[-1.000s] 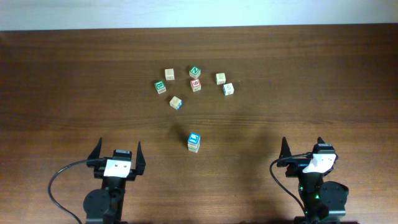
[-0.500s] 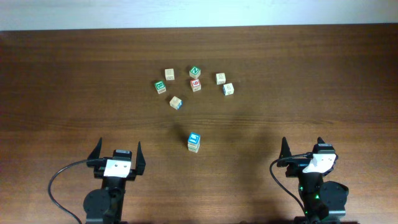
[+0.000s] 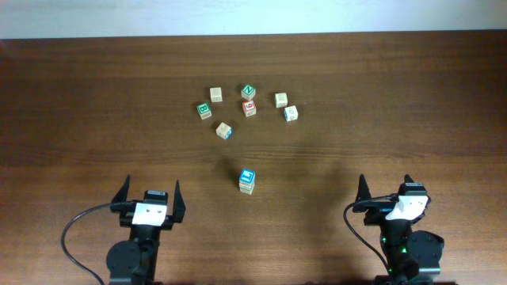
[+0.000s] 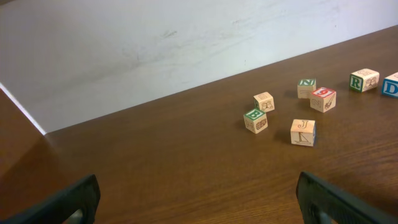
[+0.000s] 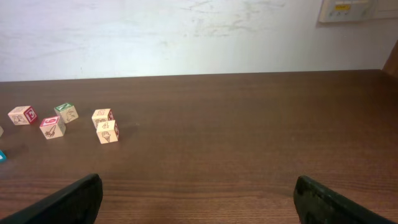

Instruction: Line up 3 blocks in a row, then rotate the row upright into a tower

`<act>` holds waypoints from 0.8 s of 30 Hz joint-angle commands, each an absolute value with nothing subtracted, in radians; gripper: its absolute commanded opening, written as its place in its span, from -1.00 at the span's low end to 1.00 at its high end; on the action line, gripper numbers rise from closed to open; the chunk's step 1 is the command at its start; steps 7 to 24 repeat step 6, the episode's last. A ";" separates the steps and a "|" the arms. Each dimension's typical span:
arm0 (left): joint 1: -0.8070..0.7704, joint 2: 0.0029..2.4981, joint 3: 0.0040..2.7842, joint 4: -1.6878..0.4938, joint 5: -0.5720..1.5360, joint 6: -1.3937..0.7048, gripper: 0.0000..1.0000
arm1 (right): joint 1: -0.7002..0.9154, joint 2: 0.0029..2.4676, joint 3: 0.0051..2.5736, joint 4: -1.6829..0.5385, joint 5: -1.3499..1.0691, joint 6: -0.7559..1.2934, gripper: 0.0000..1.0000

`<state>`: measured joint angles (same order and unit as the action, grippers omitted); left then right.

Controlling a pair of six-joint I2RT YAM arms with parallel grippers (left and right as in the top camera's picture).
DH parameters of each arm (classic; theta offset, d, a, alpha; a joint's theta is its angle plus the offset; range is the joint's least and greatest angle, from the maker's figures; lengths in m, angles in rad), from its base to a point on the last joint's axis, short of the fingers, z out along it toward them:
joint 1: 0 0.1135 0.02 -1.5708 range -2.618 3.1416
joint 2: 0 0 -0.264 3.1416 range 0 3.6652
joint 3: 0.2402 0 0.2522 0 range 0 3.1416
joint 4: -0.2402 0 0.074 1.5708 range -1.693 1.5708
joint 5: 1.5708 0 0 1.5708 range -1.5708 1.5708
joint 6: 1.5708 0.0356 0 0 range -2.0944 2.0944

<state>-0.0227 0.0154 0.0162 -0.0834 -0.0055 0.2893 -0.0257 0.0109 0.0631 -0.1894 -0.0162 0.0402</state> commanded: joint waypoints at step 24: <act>-0.017 0.005 0.009 -0.083 -0.015 0.301 0.98 | -0.032 0.003 0.055 -0.190 -0.007 0.034 0.96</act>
